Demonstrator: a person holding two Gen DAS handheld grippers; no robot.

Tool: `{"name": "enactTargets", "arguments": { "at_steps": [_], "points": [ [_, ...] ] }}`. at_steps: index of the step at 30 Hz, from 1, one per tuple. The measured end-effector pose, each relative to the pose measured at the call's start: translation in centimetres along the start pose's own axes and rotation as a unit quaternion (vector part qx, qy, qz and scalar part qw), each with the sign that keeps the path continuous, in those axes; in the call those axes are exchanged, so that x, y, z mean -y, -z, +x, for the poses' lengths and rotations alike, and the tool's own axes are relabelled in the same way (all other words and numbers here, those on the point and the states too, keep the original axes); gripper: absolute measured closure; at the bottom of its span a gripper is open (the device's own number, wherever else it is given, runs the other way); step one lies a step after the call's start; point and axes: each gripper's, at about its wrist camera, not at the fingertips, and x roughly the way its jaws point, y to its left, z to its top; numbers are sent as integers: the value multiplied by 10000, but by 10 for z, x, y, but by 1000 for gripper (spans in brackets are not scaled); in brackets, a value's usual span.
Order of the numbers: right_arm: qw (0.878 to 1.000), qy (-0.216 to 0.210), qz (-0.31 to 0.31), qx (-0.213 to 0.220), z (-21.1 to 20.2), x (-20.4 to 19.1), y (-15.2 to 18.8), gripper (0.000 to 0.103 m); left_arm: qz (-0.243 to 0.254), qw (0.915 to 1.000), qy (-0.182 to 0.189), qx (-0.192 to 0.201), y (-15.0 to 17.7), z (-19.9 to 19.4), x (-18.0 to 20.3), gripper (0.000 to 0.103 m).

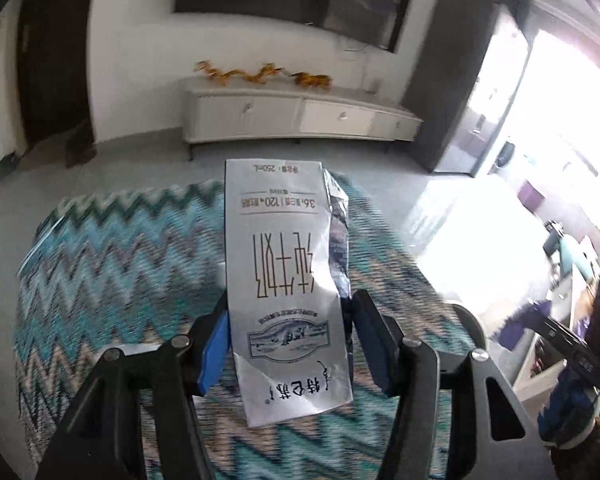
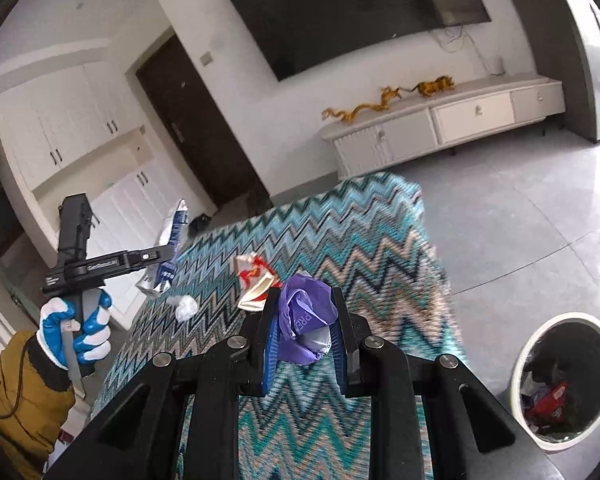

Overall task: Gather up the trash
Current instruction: 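Carry carton and glove to the white bin and open both tools, then move both open tools back to the remaining trash on the blanket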

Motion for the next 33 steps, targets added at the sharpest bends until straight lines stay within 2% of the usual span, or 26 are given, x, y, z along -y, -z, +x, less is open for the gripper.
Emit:
{"name": "enactTargets", "arguments": {
  "at_steps": [4,7,9,12,14,19,26,28,30,33],
  "points": [
    [9991,328,141,217,-29,33,0,80,379,9981,482,-83,-8,12,63,48],
    [9958,812,260,326,-48,68,4,80,693,9934,870,-297,-10,37,119,48],
    [9908,1271,332,316,-58,98,10,80,876,9883,1150,-497,-9,59,158,48],
    [9838,1691,541,236,-64,139,20,80,1109,9794,1492,-792,-5,95,216,47],
    [9787,1942,650,154,-64,161,27,80,1237,9735,1653,-984,3,119,255,47],
    [9666,2346,1029,-122,-52,220,46,79,1261,9613,1937,-1502,17,179,323,47],
    [9526,2664,1415,-398,-36,270,66,77,1004,9522,2111,-1969,34,241,375,46],
    [9473,2809,1467,-470,-34,280,71,73,944,9516,2098,-2036,36,254,384,46],
    [9434,2914,1498,-504,-36,284,76,63,860,9489,2139,-2154,38,265,390,46],
    [9407,2966,1568,-510,-42,285,82,62,847,9470,2177,-2206,43,267,393,42]
  ]
}}
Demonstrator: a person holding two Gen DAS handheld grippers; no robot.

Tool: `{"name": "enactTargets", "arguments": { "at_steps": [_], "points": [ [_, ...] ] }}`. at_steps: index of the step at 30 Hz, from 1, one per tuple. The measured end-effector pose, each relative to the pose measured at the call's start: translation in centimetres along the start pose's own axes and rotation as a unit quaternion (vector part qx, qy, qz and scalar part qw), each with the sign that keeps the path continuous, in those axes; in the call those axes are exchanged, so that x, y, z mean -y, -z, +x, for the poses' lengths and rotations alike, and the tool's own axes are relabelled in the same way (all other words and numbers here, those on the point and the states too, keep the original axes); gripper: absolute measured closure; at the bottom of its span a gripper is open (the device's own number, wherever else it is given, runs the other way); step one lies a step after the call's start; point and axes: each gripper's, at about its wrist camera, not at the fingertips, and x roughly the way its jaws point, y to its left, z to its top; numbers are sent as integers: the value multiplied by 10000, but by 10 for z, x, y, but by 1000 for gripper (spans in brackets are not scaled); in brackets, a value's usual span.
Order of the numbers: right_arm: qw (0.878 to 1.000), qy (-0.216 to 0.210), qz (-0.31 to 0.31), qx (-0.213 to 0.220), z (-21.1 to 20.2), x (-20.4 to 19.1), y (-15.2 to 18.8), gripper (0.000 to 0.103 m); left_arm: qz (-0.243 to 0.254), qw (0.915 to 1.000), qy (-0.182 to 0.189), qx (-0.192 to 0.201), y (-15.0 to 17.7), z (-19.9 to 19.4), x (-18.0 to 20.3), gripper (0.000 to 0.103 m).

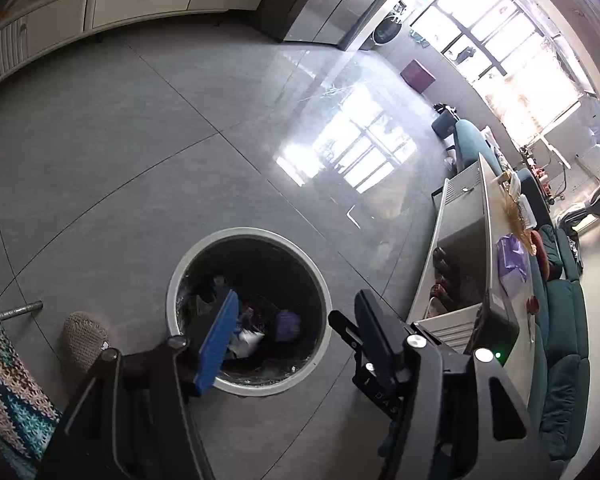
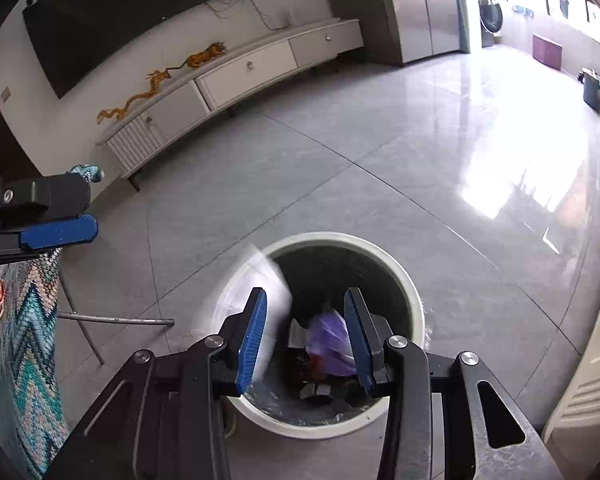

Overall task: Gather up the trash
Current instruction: 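Move both open tools back to the remaining trash on the blanket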

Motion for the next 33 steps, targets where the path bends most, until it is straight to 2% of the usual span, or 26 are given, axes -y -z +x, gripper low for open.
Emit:
{"name": "enactTargets", "arguments": {
  "at_steps": [4,8,16,20,25,28,31,33],
  "points": [
    [9999,-6,107,61,-10,4,4,60,189,9994,-223,190,13,-20,-2,42],
    [9996,-85,83,274,-33,-7,9,55,428,9952,-573,672,30,-58,-1,42],
    [9950,-317,-413,855,-98,-61,12,48,534,9795,-1082,1616,74,-152,-9,42],
    [9896,-512,-668,1170,-135,-96,13,46,535,9721,-1402,1805,107,-193,-15,42],
    [9816,-766,-954,1464,-175,-135,14,41,411,9662,-1554,2014,146,-247,-29,42],
    [9759,-944,-1161,1590,-197,-161,18,41,342,9577,-1760,2251,173,-278,-39,42],
    [9697,-1093,-1379,1695,-215,-184,22,40,225,9442,-2125,2505,199,-315,-53,42],
    [9656,-1196,-1493,1764,-225,-198,25,40,141,9324,-2392,2707,217,-339,-60,42]
  ]
}}
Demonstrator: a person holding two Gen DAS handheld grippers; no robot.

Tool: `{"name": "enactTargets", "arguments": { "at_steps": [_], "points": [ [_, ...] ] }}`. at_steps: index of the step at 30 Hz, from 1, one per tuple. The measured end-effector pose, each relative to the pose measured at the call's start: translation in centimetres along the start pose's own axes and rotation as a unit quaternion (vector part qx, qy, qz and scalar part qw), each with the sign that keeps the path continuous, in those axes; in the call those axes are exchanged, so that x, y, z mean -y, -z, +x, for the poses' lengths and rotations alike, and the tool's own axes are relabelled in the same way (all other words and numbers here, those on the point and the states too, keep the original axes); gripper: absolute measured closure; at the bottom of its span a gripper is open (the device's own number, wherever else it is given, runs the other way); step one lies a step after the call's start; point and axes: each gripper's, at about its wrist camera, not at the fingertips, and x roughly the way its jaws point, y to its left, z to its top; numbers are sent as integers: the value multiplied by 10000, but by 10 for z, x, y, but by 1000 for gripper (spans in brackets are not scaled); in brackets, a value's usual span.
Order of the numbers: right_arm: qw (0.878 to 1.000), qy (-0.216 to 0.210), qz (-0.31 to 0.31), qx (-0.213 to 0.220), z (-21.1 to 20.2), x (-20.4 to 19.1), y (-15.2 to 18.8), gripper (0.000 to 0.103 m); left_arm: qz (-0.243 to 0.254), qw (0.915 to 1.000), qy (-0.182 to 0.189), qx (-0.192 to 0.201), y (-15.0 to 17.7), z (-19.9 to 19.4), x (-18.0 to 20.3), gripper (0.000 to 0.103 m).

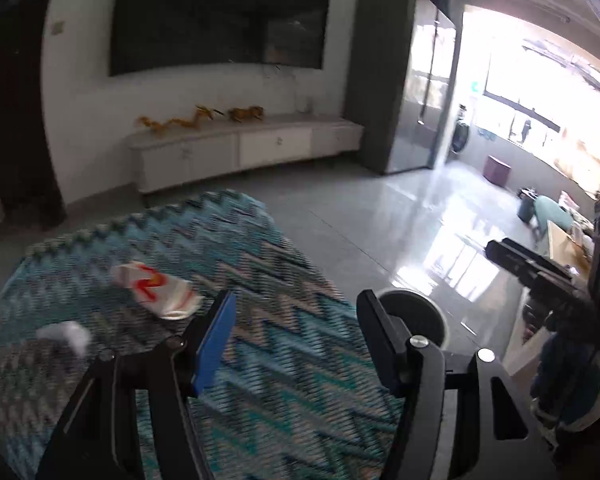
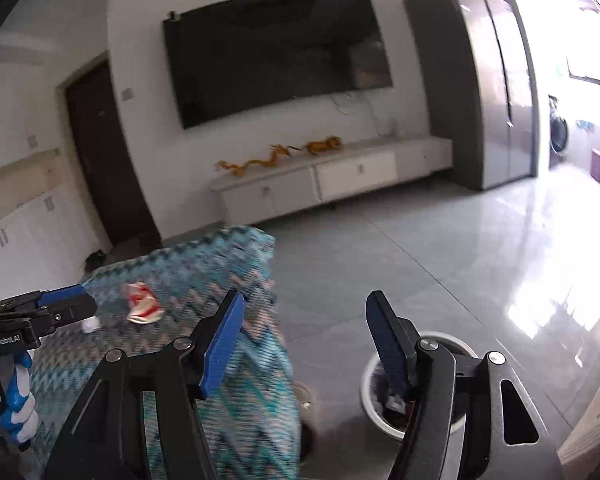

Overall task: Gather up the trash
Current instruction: 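Move both open tools back to the remaining trash on the blanket, then grasp the clear plastic wrapper with the left tool while the right grasps the red-and-white paper bag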

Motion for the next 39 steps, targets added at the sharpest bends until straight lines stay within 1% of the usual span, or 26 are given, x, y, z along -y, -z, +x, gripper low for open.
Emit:
{"name": "enactTargets", "arguments": {
  "at_steps": [4,7,11,15,20,22,28,37,39],
  "points": [
    [9993,-229,-277,73,-7,-34,-8,37,-205,9986,-438,232,8,-32,-33,42],
    [9977,-429,-522,76,-8,-58,-11,37,-329,9951,-853,370,14,-49,-56,42],
    [9952,-597,-773,25,-3,-83,-12,37,-515,9881,-1374,469,23,-61,-85,42],
    [9929,-729,-933,-94,10,-104,-12,36,-624,9836,-1632,454,30,-64,-107,42],
    [9901,-855,-1089,-227,24,-123,-11,34,-731,9814,-1736,378,35,-58,-125,40],
    [9889,-894,-1149,-297,31,-131,-10,34,-806,9809,-1739,340,38,-56,-133,39],
    [9855,-990,-1285,-502,59,-150,-8,34,-1019,9796,-1724,136,46,-36,-157,38],
    [9822,-1015,-1332,-846,98,-158,2,33,-1211,9768,-1760,-142,58,-3,-181,38],
    [9815,-1016,-1341,-919,106,-160,5,33,-1279,9745,-1834,-182,63,2,-190,38]
  ]
}}
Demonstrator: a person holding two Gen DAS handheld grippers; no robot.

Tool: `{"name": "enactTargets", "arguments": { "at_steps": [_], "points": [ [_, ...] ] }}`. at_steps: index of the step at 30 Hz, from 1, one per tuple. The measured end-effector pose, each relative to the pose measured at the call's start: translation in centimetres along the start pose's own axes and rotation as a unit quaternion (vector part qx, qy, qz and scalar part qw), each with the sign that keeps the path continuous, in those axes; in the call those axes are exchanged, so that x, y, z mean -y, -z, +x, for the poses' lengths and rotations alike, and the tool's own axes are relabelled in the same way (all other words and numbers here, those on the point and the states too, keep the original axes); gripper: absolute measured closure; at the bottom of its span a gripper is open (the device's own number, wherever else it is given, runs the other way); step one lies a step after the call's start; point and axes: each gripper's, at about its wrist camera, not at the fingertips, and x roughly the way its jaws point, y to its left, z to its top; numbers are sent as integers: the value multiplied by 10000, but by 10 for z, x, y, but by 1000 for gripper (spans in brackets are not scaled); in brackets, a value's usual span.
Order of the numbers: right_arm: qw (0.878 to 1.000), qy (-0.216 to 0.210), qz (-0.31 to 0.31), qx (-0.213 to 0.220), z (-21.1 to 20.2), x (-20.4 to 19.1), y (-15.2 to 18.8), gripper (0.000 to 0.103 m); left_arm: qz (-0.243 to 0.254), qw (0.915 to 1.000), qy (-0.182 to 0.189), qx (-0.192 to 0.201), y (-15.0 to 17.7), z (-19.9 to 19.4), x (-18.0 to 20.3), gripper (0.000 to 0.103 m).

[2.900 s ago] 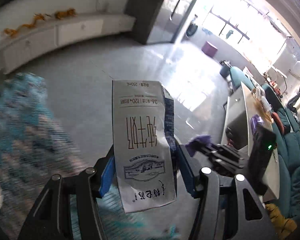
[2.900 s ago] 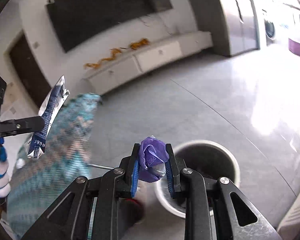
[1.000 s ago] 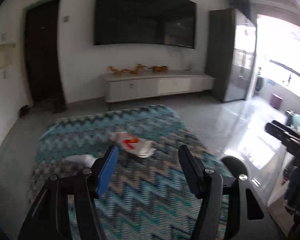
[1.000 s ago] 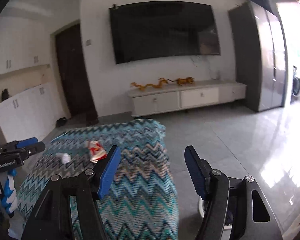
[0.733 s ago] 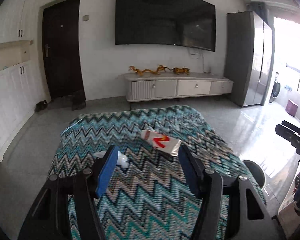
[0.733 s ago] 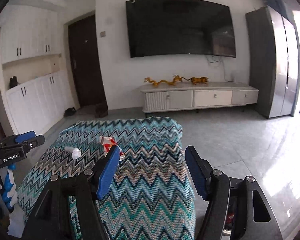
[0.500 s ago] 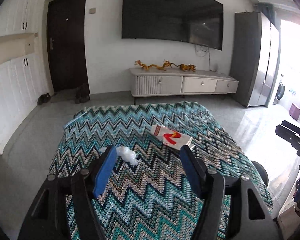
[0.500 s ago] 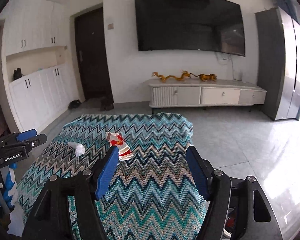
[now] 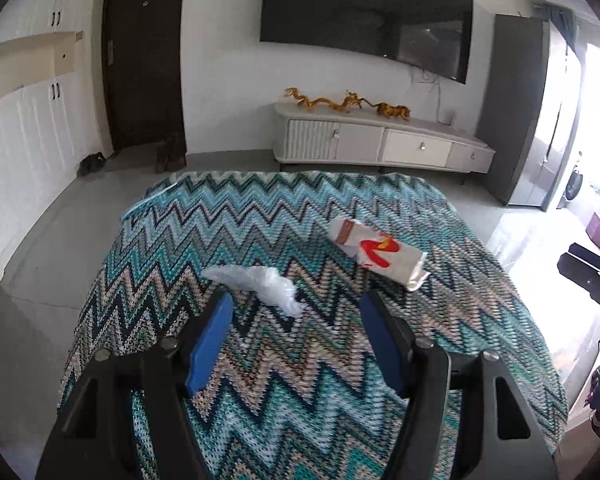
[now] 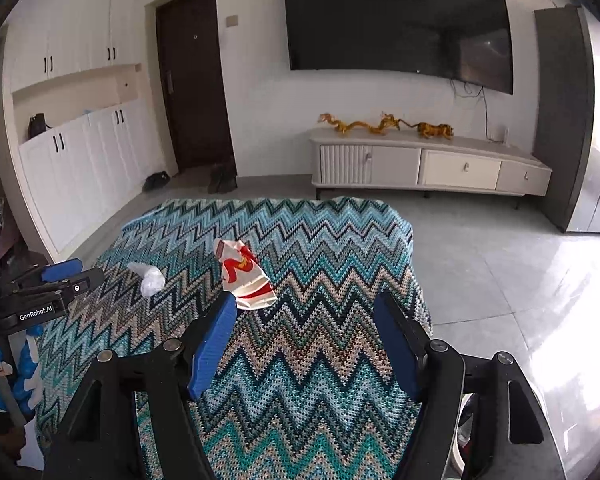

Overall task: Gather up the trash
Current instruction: 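Grasp the clear plastic wrapper with the left tool while the right grasps the red-and-white paper bag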

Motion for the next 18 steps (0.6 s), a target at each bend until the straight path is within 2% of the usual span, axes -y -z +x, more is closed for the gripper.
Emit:
{"name": "enactTargets", "arguments": {
  "at_steps": [4,9,11,15,18],
  "points": [
    [9999,-30,-6,-132,17,3,2,32,-335,9993,-114,-152,7,15,-27,38],
    [9995,-108,29,-293,44,8,2,31,-813,9953,-55,-514,16,35,-66,36],
    [9992,-167,20,-353,55,7,1,31,-880,9941,-56,-637,17,43,-71,33],
    [9980,-400,-113,-474,83,-3,-5,31,-980,9916,321,-779,11,57,-69,31],
    [9963,-613,-247,-554,105,-15,-11,31,-906,9914,435,-843,1,69,-60,30]
  ]
}}
